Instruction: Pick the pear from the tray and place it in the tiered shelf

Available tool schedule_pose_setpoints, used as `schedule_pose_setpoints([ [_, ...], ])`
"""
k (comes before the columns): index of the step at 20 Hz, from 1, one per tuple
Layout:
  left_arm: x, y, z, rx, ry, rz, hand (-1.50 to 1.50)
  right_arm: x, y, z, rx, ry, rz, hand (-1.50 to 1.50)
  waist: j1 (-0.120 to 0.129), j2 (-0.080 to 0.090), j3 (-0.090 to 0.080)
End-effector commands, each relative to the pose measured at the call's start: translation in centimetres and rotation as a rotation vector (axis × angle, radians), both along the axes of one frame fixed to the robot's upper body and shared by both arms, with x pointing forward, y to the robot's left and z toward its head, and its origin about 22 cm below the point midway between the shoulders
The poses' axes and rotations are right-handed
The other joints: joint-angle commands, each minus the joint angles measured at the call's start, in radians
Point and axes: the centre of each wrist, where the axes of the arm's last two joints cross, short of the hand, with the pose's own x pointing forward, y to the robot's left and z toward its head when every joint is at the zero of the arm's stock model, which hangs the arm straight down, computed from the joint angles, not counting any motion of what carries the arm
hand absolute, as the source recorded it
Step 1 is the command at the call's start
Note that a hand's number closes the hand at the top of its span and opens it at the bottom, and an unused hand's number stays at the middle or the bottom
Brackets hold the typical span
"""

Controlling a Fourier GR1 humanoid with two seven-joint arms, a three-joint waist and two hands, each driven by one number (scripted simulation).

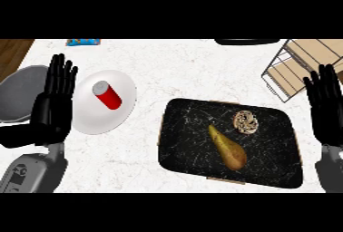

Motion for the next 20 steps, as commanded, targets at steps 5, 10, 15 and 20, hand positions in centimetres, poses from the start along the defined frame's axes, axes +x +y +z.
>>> schedule_pose_setpoints([
  [5,0.2,-0.8,-2.9,0.214,0.199,-0.116,0.0,2.2,2.7,4.9,-0.346,-0.017,0.436,-1.5,0.039,0.0,-0.031],
  [10,-1.0,-0.9,-4.9,0.204,0.28,-0.129,0.0,1.5,-2.0,4.4,-0.645,0.006,0.133,1.5,0.009,0.009,-0.048],
  [15,-1.0,-0.9,-5.7,0.219,0.326,-0.166,0.0,1.2,3.7,-5.0,-0.469,-0.126,-0.057,-1.5,0.044,0.002,-0.028],
  [20,-1.3,-3.4,-5.9,0.214,0.32,-0.177,0.0,0.4,-2.2,-4.7,-0.29,-0.241,0.063,-1.5,0.031,-0.004,-0.029],
])
